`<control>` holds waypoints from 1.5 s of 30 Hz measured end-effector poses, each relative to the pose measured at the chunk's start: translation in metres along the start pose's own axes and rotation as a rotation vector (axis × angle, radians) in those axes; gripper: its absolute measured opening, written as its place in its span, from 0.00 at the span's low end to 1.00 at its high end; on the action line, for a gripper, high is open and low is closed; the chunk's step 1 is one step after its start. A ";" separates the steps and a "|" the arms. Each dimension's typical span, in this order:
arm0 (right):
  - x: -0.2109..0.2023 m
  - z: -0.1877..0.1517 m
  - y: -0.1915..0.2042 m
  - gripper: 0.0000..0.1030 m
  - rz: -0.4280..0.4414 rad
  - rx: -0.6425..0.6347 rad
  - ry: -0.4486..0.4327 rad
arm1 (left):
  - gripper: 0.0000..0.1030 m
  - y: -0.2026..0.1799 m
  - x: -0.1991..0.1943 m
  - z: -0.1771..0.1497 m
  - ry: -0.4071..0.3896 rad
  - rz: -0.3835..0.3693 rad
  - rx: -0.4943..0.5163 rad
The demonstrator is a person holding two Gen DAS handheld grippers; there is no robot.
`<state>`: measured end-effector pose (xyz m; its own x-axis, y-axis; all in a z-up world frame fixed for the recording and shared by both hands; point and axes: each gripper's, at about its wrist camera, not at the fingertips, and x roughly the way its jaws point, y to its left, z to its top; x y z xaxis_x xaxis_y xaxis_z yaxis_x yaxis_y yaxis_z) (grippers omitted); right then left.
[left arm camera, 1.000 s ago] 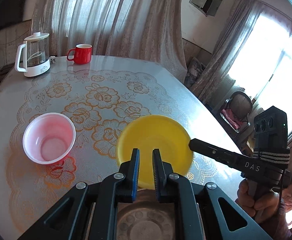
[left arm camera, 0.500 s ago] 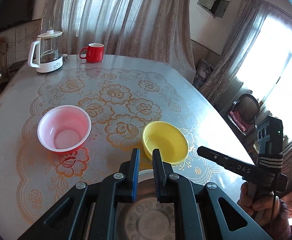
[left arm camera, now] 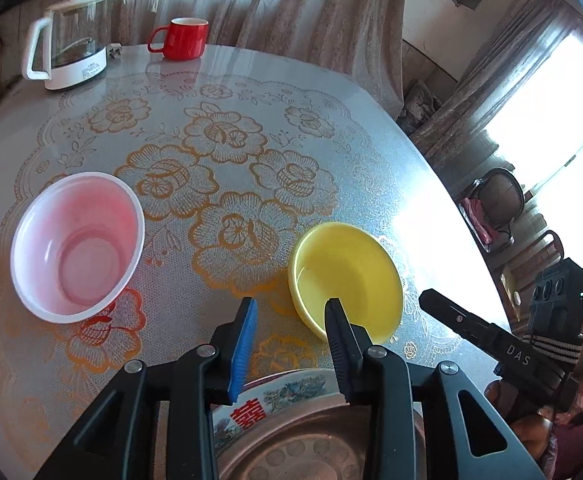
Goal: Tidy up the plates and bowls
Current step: 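Lift the yellow bowl off the table with both grippers, then carry the yellow bowl with both grippers over the steel bowl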
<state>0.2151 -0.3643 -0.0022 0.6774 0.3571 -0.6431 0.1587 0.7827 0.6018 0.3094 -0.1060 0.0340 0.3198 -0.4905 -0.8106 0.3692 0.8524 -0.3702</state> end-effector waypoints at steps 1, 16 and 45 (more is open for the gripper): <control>0.004 0.000 0.000 0.26 0.000 0.003 0.005 | 0.35 0.000 0.006 0.004 0.012 0.005 -0.009; 0.031 0.002 -0.009 0.09 -0.036 0.005 0.033 | 0.18 -0.024 0.053 0.013 0.136 0.046 0.102; -0.073 -0.075 0.093 0.09 0.120 -0.231 -0.049 | 0.17 -0.008 -0.116 -0.110 -0.217 0.028 0.087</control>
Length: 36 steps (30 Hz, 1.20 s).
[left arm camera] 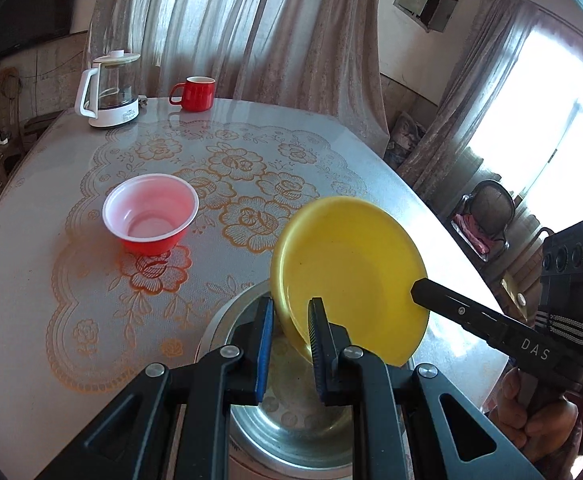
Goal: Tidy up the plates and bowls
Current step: 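Carry the yellow bowl with both grippers over the steel bowl, then lower the yellow bowl into the steel bowl with both grippers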
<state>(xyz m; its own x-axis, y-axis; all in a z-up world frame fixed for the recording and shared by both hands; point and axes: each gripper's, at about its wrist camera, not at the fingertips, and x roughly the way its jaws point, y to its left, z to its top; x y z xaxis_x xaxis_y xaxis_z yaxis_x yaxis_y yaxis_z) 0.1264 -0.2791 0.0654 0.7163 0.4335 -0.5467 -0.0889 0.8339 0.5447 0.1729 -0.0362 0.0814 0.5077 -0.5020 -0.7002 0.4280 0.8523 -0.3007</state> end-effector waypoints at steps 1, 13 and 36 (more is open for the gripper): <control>0.000 -0.004 0.002 0.09 0.003 -0.004 0.006 | 0.17 0.001 -0.004 -0.005 -0.005 0.004 0.001; 0.004 -0.041 0.019 0.09 -0.033 -0.083 0.059 | 0.17 0.014 -0.008 -0.059 0.032 0.009 -0.054; 0.017 -0.055 0.009 0.09 -0.104 -0.070 0.114 | 0.17 0.017 0.002 -0.066 0.049 -0.025 -0.070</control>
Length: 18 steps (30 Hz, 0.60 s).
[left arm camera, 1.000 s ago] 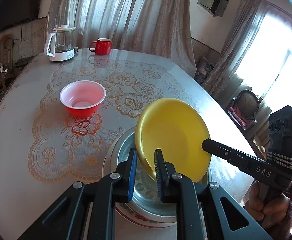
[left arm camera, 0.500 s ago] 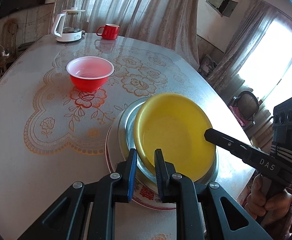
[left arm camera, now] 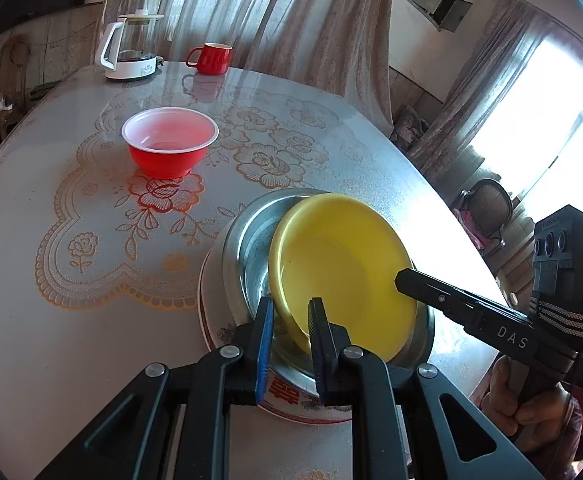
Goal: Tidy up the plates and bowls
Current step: 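Lower the yellow bowl into the steel bowl with both grippers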
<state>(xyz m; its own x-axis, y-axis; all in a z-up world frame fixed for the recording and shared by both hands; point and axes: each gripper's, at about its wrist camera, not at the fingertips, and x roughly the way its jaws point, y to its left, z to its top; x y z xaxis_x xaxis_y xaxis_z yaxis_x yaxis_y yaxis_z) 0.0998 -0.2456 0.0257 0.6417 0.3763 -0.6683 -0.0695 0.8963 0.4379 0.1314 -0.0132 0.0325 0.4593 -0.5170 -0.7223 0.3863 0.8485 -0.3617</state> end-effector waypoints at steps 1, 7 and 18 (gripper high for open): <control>0.000 0.000 0.000 0.09 -0.001 0.001 -0.001 | 0.17 -0.001 0.000 0.000 -0.003 0.000 0.003; 0.003 0.001 -0.003 0.09 -0.019 0.000 0.015 | 0.17 0.000 0.001 0.002 0.006 -0.006 -0.004; 0.002 0.001 -0.009 0.10 -0.057 -0.004 0.016 | 0.18 -0.005 0.007 0.000 -0.013 0.033 0.030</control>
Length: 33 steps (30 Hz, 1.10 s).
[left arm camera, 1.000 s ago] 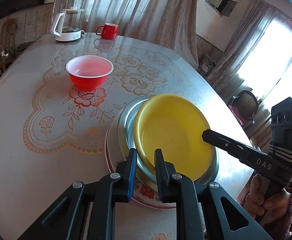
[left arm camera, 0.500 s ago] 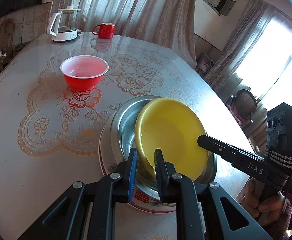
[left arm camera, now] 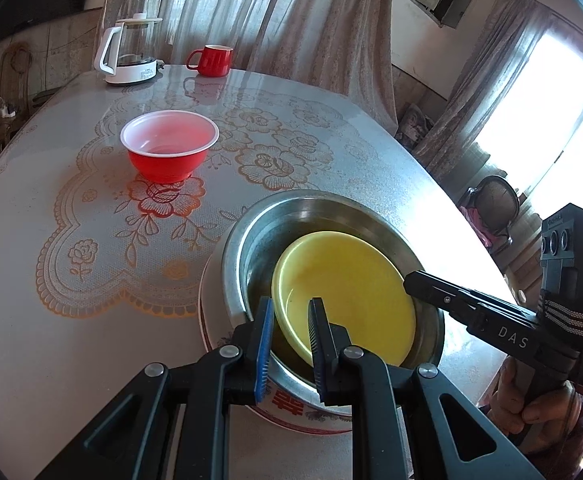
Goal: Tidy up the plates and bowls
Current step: 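Lower the yellow bowl into the steel bowl with both grippers, then open both grippers and release the yellow bowl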
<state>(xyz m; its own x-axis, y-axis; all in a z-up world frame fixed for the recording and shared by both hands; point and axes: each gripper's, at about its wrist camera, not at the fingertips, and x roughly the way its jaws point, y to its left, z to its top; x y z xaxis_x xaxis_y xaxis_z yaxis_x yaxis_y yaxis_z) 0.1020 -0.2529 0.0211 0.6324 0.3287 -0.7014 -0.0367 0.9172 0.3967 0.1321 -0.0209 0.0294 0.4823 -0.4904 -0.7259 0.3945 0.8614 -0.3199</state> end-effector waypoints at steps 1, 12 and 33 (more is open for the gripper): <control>0.000 0.000 0.001 0.09 -0.006 -0.004 -0.004 | 0.18 -0.001 -0.001 -0.001 -0.006 0.006 0.008; -0.003 -0.003 0.002 0.12 -0.019 -0.015 -0.020 | 0.28 -0.005 -0.008 -0.005 -0.055 0.038 0.024; -0.007 0.008 0.018 0.22 -0.016 -0.042 -0.071 | 0.36 0.019 -0.014 -0.013 -0.103 0.205 -0.008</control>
<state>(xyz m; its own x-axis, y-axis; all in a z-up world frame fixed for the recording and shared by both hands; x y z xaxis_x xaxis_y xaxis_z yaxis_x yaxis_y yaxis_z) 0.1025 -0.2401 0.0382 0.6865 0.2981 -0.6632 -0.0577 0.9315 0.3590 0.1223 0.0039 0.0253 0.6288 -0.3159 -0.7105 0.2742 0.9451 -0.1776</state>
